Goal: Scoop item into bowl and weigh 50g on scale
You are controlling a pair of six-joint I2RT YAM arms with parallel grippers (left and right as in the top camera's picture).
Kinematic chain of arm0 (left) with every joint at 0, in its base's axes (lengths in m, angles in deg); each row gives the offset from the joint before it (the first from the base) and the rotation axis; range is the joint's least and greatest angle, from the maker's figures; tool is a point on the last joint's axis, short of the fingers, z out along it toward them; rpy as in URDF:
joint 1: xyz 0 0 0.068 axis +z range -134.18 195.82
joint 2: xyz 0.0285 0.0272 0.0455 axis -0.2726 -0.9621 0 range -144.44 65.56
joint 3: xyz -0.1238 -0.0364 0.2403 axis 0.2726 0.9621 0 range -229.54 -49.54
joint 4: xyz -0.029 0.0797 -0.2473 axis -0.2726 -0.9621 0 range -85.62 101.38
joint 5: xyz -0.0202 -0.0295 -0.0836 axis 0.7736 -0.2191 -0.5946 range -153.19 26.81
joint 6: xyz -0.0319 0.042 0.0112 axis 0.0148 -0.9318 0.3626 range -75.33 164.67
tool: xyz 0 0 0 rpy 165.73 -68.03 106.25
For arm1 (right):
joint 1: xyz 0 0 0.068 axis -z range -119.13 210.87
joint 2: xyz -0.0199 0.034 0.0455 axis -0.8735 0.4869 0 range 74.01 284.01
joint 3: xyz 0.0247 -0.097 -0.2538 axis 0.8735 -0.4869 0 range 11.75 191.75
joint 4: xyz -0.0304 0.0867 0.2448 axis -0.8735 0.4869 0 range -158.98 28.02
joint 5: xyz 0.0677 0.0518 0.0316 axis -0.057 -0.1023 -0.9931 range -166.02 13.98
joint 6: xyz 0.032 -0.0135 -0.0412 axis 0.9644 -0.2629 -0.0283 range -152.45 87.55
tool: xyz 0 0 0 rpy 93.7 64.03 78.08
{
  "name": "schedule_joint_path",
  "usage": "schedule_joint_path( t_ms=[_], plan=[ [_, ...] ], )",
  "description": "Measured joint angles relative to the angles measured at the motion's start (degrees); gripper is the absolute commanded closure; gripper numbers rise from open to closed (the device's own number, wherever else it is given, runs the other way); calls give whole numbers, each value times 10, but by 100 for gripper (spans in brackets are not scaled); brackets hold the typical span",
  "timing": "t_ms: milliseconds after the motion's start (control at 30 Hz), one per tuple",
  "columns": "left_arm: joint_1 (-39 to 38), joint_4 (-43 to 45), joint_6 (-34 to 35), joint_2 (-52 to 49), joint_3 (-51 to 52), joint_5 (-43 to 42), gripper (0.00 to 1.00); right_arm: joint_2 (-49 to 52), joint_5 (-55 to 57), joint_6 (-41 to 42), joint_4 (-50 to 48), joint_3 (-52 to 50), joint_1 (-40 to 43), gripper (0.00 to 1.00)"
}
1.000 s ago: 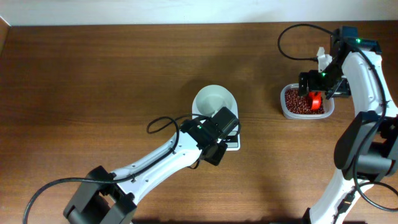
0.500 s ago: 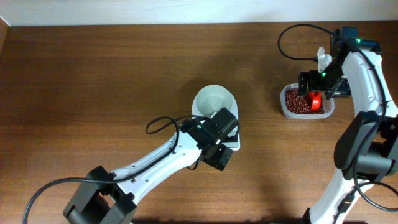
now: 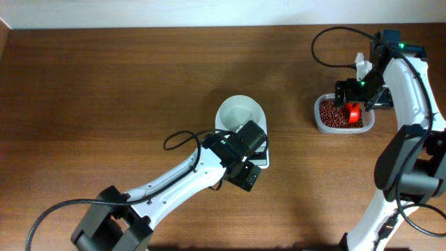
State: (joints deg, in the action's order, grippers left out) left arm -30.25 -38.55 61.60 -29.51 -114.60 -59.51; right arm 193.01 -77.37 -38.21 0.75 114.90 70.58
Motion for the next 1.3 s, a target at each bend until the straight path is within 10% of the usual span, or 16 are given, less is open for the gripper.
schedule_joint_path(
  t_ms=[300, 467, 600, 967, 1033, 1100, 1167, 1300],
  plan=[
    [0, 0, 0, 0, 0, 0, 1, 0, -2, 0, -4, 1, 0, 14],
    [0, 0, 0, 0, 0, 0, 1, 0, -5, -2, 4, 5, 0, 1],
    [0, 0, 0, 0, 0, 0, 1, 2, -4, -5, 27, 33, 0, 28],
    [0, 0, 0, 0, 0, 0, 1, 2, -2, 0, 30, 13, 0, 45],
    [0, 0, 0, 0, 0, 0, 1, 2, -2, 0, 19, 5, 0, 44],
    [0, 0, 0, 0, 0, 0, 1, 2, -2, 0, 9, 5, 0, 1],
    [0, 0, 0, 0, 0, 0, 1, 2, -2, 4, 4, 5, 0, 1],
    [0, 0, 0, 0, 0, 0, 1, 2, -2, 4, 8, 5, 0, 93]
  ],
)
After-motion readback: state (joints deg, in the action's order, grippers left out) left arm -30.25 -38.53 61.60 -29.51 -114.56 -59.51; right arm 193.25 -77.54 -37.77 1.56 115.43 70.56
